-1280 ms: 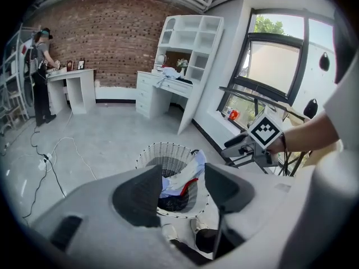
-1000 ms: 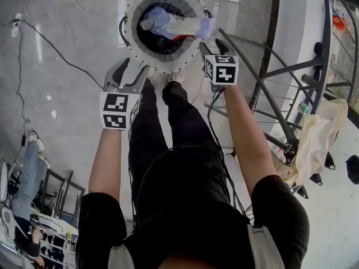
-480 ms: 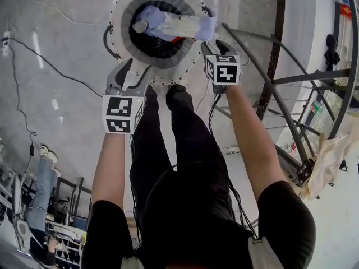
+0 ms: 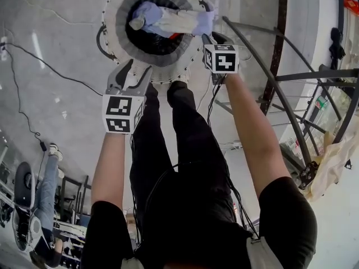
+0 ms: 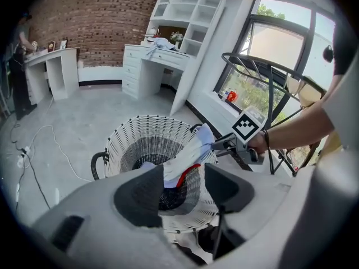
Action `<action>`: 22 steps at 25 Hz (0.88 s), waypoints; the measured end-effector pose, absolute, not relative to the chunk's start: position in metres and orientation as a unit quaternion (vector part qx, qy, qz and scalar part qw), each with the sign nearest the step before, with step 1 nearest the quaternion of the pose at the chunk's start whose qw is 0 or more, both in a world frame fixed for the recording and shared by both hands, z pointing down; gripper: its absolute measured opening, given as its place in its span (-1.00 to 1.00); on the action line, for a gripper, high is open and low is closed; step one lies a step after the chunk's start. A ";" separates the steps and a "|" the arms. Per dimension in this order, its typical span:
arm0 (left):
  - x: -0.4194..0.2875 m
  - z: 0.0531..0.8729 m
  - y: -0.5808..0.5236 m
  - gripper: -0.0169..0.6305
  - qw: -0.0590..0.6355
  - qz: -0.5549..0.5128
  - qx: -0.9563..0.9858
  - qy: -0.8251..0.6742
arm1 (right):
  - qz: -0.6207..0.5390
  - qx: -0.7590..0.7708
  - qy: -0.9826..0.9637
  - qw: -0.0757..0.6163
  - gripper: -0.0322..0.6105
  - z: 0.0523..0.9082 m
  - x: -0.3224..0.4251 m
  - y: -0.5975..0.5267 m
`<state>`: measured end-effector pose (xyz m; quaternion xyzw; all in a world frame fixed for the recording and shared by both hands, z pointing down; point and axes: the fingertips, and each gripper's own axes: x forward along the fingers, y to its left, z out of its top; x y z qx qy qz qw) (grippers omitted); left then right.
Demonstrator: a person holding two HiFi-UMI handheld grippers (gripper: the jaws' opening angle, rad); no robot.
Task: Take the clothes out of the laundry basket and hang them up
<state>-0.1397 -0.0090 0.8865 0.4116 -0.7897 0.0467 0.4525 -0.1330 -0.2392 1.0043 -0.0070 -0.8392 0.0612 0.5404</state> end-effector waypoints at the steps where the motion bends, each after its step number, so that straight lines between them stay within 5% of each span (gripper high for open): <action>1: -0.142 0.886 -0.011 -0.23 0.455 0.045 0.415 -0.787 | 0.062 -0.008 -0.838 0.541 -0.55 1.004 -0.137 -0.239; 6: -0.136 0.889 -0.022 -0.24 0.457 0.046 0.426 -0.780 | 0.064 -0.017 -0.841 0.537 -0.75 1.003 -0.137 -0.238; 22: -0.111 0.829 -0.029 -0.26 0.422 0.038 0.458 -0.781 | 0.108 -0.052 -0.871 0.476 -0.80 0.887 -0.112 -0.208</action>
